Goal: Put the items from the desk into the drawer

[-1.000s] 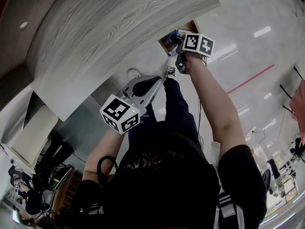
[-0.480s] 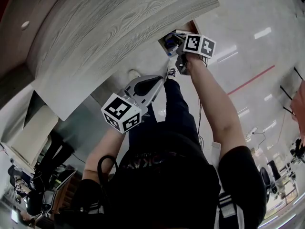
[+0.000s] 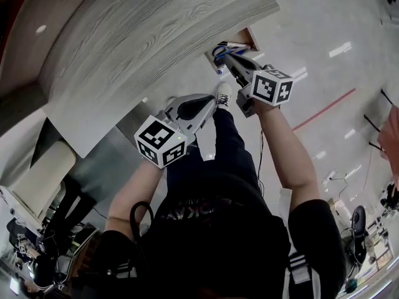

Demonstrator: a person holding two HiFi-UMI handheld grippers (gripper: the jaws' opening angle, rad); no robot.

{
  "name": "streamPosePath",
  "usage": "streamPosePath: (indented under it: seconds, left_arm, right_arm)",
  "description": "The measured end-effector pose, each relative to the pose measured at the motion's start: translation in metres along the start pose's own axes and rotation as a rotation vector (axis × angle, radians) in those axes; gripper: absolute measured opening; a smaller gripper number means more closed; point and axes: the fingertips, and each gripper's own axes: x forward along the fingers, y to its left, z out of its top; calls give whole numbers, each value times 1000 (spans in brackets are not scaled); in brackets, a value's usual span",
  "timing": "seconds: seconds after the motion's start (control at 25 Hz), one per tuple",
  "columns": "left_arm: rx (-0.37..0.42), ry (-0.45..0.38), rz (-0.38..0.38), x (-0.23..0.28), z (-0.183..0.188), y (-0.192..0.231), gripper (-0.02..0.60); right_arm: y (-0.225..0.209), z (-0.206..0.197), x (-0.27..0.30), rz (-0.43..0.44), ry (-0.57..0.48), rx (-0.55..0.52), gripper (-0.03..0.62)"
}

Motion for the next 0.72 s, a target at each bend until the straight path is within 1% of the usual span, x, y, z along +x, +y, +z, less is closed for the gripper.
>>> streamPosePath:
  seconds: [0.08, 0.16, 0.24, 0.36, 0.52, 0.72]
  left_arm:
    - [18, -11, -5, -11, 4, 3, 11]
    - [31, -26, -9, -21, 8, 5, 11]
    - [28, -43, -10, -26, 12, 7, 11]
    - [18, -57, -19, -26, 19, 15, 11]
    - [58, -61, -31, -38, 31, 19, 11]
    - [94, -97, -45, -74, 46, 6, 11]
  right_arm:
    - [34, -9, -8, 42, 1, -85, 18]
    - [62, -17, -18, 69, -10, -130, 18]
    - [82, -18, -28, 89, -34, -142, 18]
    - [103, -8, -37, 114, -89, -147, 18]
    - [143, 1, -44, 151, -146, -206, 18]
    - [204, 1, -57, 213, -184, -297, 18]
